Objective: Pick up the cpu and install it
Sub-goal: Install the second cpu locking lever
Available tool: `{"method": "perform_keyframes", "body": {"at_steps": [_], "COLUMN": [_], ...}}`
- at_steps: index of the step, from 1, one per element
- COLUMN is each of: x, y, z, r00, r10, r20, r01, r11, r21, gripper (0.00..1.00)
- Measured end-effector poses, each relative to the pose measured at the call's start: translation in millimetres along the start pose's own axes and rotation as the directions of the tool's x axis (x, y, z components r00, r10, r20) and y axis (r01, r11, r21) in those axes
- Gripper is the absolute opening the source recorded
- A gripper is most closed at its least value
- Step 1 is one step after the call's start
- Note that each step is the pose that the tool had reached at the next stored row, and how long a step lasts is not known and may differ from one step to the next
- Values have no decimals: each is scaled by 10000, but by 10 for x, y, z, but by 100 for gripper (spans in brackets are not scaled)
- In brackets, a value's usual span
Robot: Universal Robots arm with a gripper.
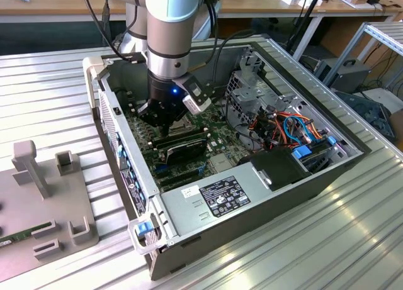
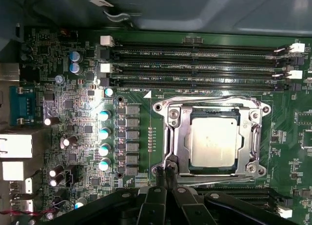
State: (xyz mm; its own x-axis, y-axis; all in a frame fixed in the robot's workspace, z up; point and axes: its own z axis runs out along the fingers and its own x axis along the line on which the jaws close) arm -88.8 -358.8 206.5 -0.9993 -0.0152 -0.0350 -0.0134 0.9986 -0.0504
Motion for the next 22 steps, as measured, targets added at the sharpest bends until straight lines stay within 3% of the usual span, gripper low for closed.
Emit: {"method": "perform_keyframes", "body": {"at_steps": [14,22], "x": [7,42], "y": [10,9], "z": [34,3], "r00": [10000,9999], "r10": [0,7], "r20": [2,117], "r01": [0,-7], "r11": [10000,10000], "r21": [-12,-13], "gripper": [11,11]}}
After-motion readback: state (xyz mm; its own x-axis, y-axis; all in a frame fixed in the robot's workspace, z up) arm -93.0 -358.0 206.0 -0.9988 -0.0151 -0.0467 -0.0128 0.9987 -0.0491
